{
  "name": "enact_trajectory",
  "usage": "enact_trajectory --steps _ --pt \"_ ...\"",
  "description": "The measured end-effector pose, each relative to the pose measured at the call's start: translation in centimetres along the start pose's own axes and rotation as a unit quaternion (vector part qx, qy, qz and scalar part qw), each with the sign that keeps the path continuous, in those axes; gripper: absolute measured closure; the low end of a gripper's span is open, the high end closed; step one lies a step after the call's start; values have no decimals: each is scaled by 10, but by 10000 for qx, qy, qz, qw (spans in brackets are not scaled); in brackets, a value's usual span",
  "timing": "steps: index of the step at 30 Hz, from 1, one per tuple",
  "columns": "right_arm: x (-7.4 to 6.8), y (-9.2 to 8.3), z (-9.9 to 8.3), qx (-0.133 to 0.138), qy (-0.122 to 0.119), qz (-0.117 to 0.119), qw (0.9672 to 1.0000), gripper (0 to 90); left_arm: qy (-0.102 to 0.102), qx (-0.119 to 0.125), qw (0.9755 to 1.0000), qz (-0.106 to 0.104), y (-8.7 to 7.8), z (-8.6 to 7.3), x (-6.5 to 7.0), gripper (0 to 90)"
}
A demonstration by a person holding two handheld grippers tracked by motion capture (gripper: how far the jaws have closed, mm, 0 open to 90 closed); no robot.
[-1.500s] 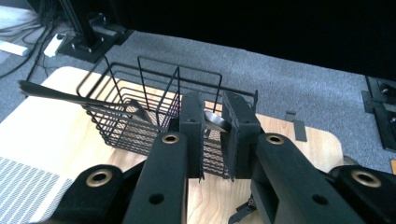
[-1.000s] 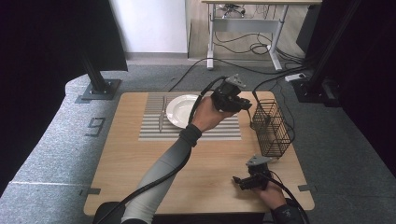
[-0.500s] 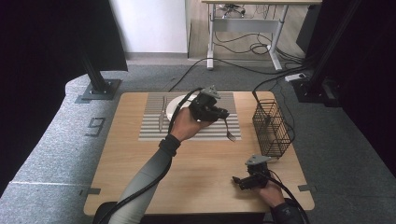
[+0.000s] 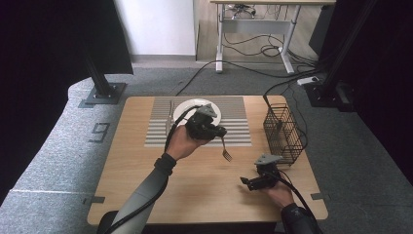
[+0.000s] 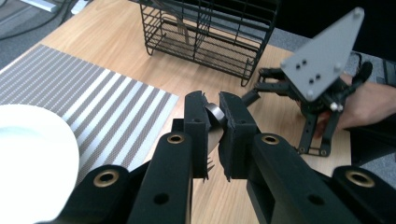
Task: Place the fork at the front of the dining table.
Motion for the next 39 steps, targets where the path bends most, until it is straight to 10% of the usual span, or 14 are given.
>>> enact_trajectory --steps 12,31,39 --pt "-42 19 61 464 -10 846 9953 282 -90 -88 9999 -101 12 -19 8 866" --pt "-68 32 83 487 -400 413 9972 800 -168 10 9999 -25 9 -16 9 866" --pt "-72 25 83 723 -737 199 9945 842 -217 291 9993 27 5 -15 6 831"
Point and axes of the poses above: each handheld gripper's, and its own axes: y roughly forward along the jaws, z roughly out of its top, x roughly to its right, the point moved 5 cm from there along y, roughly forward along the jaws, and after that the axes turned 15 degrees about y, right-handed, at the moved point
